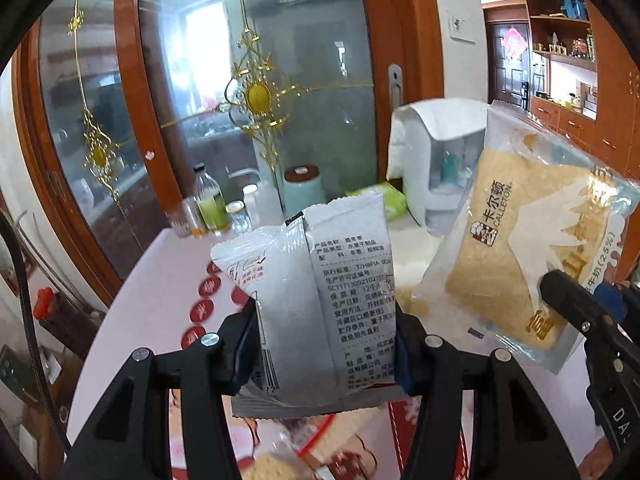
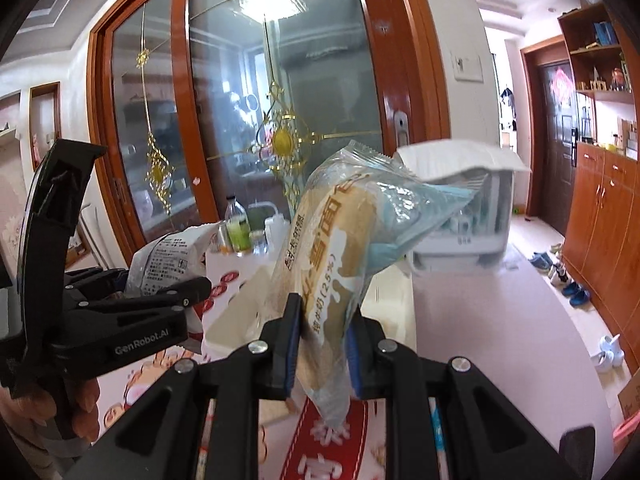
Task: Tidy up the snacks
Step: 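Lift both held bags and carry them over the white tray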
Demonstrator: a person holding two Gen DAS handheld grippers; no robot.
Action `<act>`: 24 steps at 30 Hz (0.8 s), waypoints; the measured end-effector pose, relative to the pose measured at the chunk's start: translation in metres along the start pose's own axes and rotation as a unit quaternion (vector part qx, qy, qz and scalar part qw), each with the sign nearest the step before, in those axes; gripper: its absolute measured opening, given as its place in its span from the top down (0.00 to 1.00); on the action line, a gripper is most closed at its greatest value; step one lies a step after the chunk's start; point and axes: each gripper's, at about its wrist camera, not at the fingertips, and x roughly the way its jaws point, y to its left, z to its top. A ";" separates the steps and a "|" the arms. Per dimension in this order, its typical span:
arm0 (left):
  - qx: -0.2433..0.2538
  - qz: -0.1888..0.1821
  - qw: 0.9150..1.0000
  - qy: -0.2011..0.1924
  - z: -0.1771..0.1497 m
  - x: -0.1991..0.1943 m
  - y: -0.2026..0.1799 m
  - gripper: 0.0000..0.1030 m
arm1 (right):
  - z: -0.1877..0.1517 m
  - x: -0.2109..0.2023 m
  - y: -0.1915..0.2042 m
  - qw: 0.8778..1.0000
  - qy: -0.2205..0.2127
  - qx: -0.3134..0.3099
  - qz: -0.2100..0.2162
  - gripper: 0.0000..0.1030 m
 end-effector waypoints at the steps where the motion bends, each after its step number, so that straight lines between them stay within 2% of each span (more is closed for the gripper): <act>1: -0.001 0.004 1.000 -0.002 0.007 0.005 0.001 0.48 | 0.007 0.005 0.000 1.000 -0.002 0.000 0.000 0.80; 6: -0.009 0.016 1.000 -0.007 0.027 0.041 0.009 0.48 | 0.033 0.041 -0.006 1.000 -0.002 0.013 -0.008 0.80; 10: -0.023 0.020 0.999 0.017 0.033 0.084 0.019 0.48 | 0.041 0.079 -0.010 0.999 0.020 0.025 -0.018 0.80; 14: -0.038 0.001 0.998 0.053 0.029 0.124 0.026 0.48 | 0.040 0.116 -0.010 0.998 0.049 0.025 -0.029 0.80; 18: -0.012 0.028 0.997 0.077 0.019 0.154 0.019 0.48 | 0.031 0.148 -0.006 0.996 0.079 0.013 -0.035 0.80; 24: 0.004 0.034 0.995 0.090 0.010 0.178 0.011 0.47 | 0.019 0.177 0.001 0.994 0.106 0.001 -0.040 0.80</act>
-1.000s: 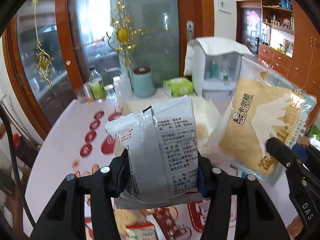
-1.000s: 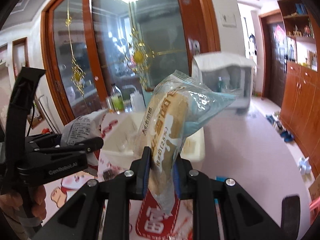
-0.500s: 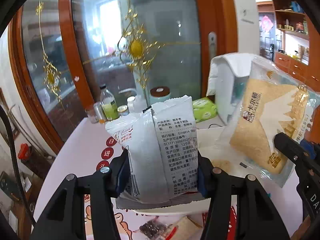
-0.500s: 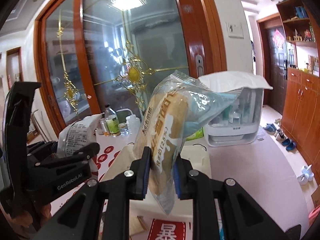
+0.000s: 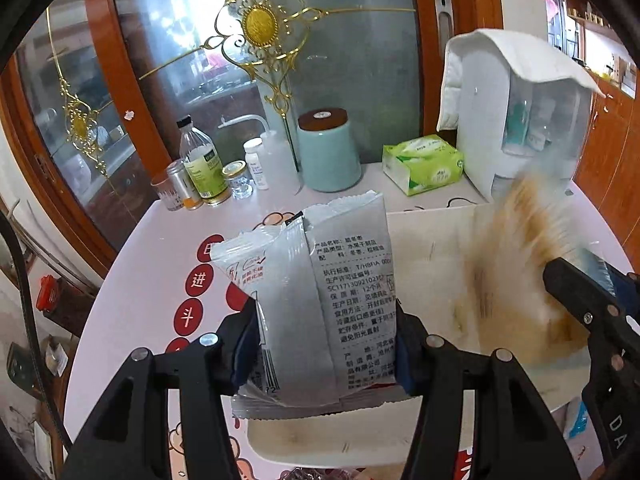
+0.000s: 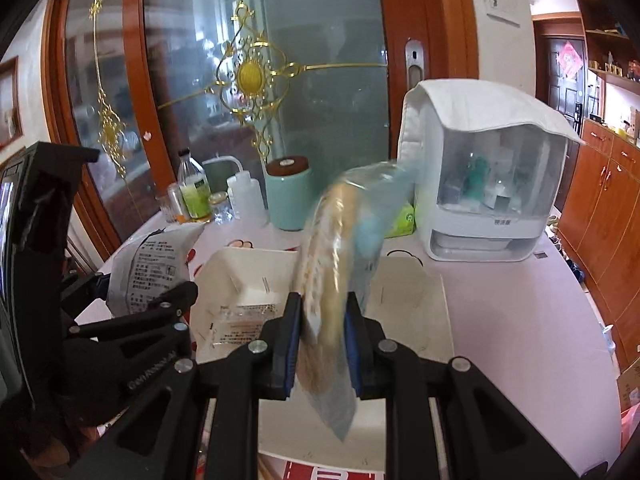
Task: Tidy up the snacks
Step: 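Lift both held bags and carry them over the white tray, then open both tools to release the bags into the tray, then withdraw both tools back toward the remaining snacks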
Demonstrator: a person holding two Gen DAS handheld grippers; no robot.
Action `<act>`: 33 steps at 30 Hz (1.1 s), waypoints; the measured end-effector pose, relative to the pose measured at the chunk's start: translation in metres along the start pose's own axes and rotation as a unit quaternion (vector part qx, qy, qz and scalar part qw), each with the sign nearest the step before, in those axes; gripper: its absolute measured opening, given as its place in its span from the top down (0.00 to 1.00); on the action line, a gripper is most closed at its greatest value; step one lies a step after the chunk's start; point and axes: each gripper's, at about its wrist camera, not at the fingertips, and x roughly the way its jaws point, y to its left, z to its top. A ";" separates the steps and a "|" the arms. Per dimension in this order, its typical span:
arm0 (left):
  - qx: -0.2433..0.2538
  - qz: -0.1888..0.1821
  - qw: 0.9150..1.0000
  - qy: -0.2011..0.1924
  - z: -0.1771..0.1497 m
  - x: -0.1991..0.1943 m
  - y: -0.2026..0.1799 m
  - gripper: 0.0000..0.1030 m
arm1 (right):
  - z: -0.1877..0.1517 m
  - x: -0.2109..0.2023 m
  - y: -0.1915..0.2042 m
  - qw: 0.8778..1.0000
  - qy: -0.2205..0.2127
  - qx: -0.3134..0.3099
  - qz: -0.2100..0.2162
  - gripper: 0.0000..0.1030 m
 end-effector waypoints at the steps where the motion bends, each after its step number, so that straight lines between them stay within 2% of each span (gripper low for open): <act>1: 0.001 0.001 1.000 0.002 0.000 0.004 -0.001 0.47 | -0.001 0.004 0.000 1.000 0.003 0.000 0.001 0.83; 3: 0.002 -0.001 1.000 0.005 -0.002 0.007 -0.001 0.47 | -0.002 0.007 0.002 1.000 0.005 -0.006 0.001 0.93; 4: 0.003 -0.001 1.000 0.006 -0.003 0.008 0.000 0.45 | -0.001 0.008 0.003 1.000 0.006 -0.009 0.001 0.93; 6: 0.009 0.000 1.000 0.014 -0.004 0.010 -0.001 0.22 | -0.001 0.009 0.005 1.000 0.005 -0.011 0.001 0.93; 7: 0.011 0.001 1.000 0.016 -0.004 0.011 -0.001 0.06 | -0.001 0.010 0.005 1.000 0.006 -0.012 0.005 0.93; 8: 0.013 0.004 1.000 0.011 -0.005 0.009 -0.001 0.03 | -0.001 0.010 0.006 1.000 0.007 -0.011 0.010 0.92; 9: 0.015 0.005 1.000 0.005 -0.006 0.006 -0.002 0.03 | -0.002 0.009 0.006 1.000 0.007 -0.010 0.013 0.90; 11: 0.027 0.010 1.000 0.006 -0.008 0.004 -0.004 0.03 | -0.003 0.009 0.005 1.000 0.012 -0.005 0.017 0.79; 13: 0.033 0.014 0.999 0.009 -0.010 0.001 -0.005 0.03 | -0.006 0.006 0.004 1.000 0.011 -0.003 0.012 0.54; 15: 0.034 0.017 0.999 0.012 -0.013 -0.002 -0.004 0.03 | -0.010 0.001 0.003 1.000 0.003 0.001 0.001 0.44; 24: 0.014 -0.001 1.000 0.020 -0.030 -0.036 0.009 0.03 | -0.023 -0.032 0.000 1.000 0.005 0.016 0.009 0.41; 33: 0.009 -0.015 1.000 0.000 -0.064 -0.104 0.027 0.03 | -0.037 -0.082 -0.004 1.000 0.007 0.030 -0.001 0.41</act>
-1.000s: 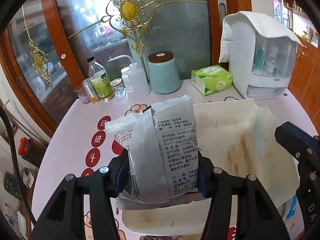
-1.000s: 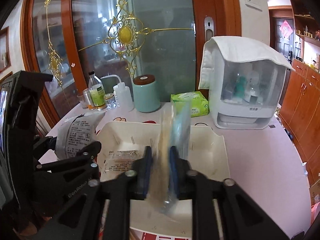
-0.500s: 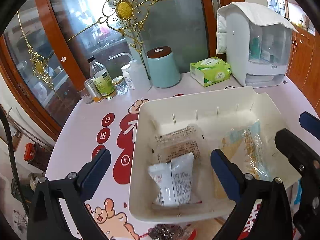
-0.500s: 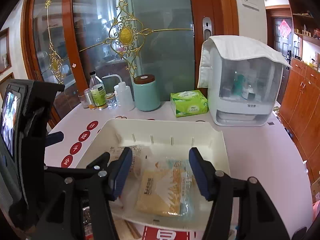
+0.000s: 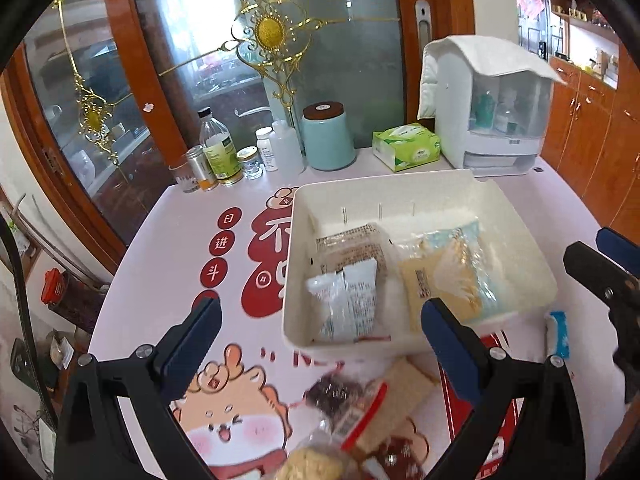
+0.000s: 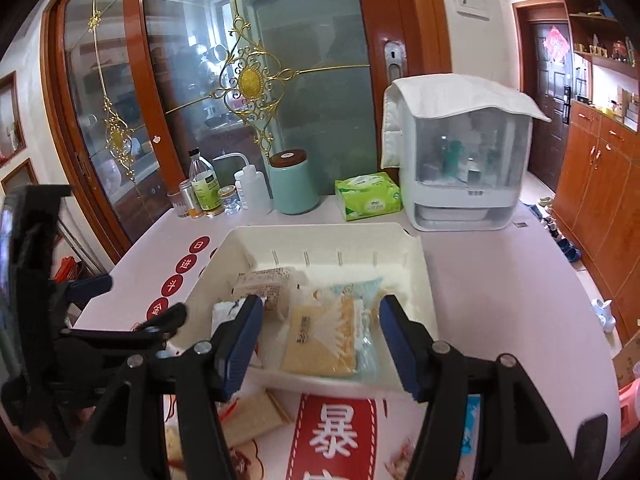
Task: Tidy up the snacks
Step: 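Withdraw both tools back toward the remaining snacks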
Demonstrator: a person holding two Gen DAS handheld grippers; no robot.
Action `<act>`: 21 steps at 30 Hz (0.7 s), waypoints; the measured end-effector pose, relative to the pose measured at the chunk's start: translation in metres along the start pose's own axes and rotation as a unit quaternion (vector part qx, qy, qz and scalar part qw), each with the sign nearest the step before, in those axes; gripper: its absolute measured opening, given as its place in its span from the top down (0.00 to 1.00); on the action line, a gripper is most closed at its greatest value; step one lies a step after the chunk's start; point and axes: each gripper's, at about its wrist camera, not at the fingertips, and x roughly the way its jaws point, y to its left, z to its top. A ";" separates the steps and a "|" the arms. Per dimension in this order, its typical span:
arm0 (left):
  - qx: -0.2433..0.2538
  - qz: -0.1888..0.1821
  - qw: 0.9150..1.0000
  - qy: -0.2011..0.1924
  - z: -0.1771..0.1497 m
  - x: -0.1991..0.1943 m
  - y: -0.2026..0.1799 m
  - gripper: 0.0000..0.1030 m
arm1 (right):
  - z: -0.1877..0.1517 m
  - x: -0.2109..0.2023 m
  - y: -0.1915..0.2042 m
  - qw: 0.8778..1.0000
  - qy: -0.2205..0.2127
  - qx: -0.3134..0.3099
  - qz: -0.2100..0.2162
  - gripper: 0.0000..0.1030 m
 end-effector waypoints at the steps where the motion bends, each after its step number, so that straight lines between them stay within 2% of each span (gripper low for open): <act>1: -0.001 -0.002 1.000 -0.002 -0.004 -0.007 0.002 0.03 | -0.003 -0.006 -0.001 1.000 0.001 0.001 -0.002 0.41; 8: -0.010 -0.025 0.999 -0.018 -0.039 -0.061 0.020 0.03 | -0.026 -0.046 -0.002 1.000 0.000 0.006 0.013 0.40; 12: -0.018 -0.041 0.999 -0.024 -0.060 -0.085 0.027 0.03 | -0.044 -0.070 0.001 1.000 -0.009 0.007 0.024 0.33; 21: -0.031 -0.063 0.997 -0.019 -0.105 -0.111 0.028 0.03 | -0.086 -0.112 0.012 0.999 -0.021 -0.023 0.042 0.29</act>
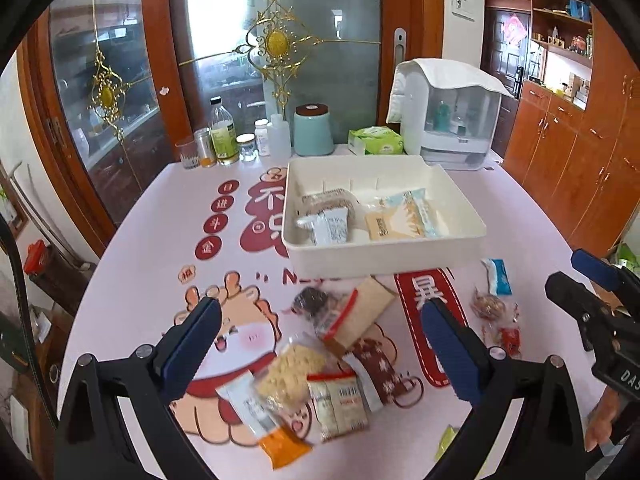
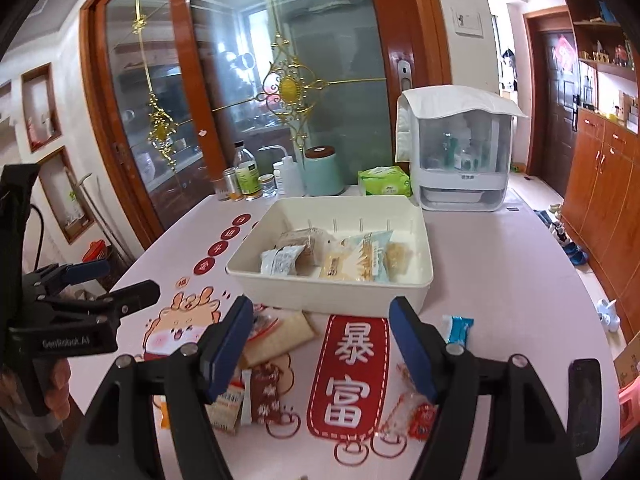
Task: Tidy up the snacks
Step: 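Withdraw both tools back toward the remaining snacks, then grasp the green pineapple-cake packet with the right tool while the left tool grasps the red-topped snack bag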
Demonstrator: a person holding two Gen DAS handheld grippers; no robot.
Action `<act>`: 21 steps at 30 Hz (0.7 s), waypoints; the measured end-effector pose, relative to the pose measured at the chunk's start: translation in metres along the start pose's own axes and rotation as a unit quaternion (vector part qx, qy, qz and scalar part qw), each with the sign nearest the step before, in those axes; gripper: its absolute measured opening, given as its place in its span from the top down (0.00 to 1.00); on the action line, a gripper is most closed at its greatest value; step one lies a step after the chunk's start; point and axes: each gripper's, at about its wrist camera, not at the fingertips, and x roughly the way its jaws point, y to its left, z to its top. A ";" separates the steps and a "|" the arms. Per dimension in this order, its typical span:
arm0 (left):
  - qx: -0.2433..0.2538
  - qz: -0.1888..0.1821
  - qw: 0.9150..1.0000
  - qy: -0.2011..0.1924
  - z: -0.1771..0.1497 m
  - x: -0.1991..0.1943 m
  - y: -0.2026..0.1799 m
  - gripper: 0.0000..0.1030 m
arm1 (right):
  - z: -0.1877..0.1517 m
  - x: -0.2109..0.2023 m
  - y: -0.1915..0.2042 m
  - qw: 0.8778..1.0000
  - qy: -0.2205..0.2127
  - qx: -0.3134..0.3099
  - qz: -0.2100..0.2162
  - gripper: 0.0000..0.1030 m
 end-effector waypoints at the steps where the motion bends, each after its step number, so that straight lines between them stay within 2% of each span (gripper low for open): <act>1: -0.001 -0.002 1.000 0.001 -0.005 -0.001 -0.001 0.03 | -0.005 -0.005 0.000 1.000 -0.002 -0.003 0.000 0.28; 10: 0.016 0.008 1.000 0.020 -0.051 0.014 -0.012 0.03 | -0.057 -0.022 -0.015 0.999 0.026 -0.024 0.012 0.26; 16: 0.014 -0.004 0.997 0.080 -0.089 0.055 -0.021 0.03 | -0.096 -0.009 -0.034 0.997 0.071 -0.022 0.023 0.26; 21: -0.025 -0.021 0.991 0.127 -0.117 0.086 -0.014 0.03 | -0.122 0.005 -0.038 0.992 0.116 -0.027 0.043 0.26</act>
